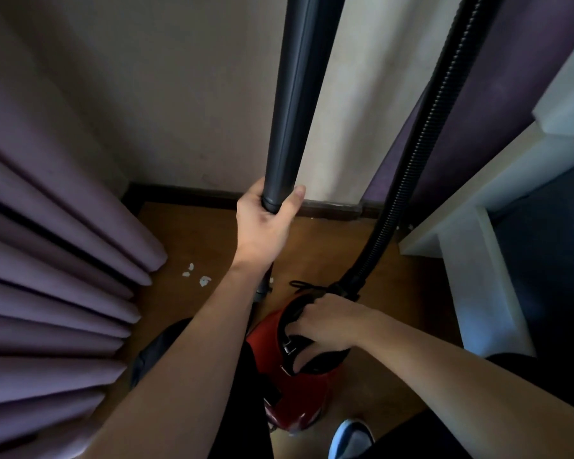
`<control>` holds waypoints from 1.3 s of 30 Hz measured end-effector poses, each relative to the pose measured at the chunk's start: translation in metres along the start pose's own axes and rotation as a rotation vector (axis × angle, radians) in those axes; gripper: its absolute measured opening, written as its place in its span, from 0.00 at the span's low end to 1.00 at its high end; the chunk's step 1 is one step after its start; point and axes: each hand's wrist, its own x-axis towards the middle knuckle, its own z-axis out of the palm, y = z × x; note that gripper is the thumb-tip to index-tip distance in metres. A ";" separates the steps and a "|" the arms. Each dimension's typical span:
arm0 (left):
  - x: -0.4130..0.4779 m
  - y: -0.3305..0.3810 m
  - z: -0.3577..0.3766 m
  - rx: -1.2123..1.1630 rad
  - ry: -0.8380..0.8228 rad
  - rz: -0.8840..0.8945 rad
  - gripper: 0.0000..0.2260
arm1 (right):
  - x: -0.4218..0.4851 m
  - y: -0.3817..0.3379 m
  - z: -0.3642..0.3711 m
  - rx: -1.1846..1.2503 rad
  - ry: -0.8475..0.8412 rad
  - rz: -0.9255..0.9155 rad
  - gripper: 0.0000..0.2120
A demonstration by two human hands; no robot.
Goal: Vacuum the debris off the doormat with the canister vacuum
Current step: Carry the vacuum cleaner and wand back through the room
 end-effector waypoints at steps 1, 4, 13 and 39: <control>0.000 -0.001 -0.001 -0.002 0.003 0.010 0.14 | 0.002 0.000 -0.001 0.022 -0.013 0.017 0.30; 0.000 -0.004 -0.006 -0.012 0.033 0.033 0.16 | 0.005 0.005 -0.003 0.251 0.005 0.083 0.22; 0.000 -0.001 -0.012 -0.049 0.016 0.054 0.14 | -0.032 -0.019 0.023 0.663 0.865 0.598 0.23; 0.000 -0.005 0.002 0.022 0.044 0.100 0.12 | 0.033 -0.072 0.037 2.227 1.325 0.982 0.14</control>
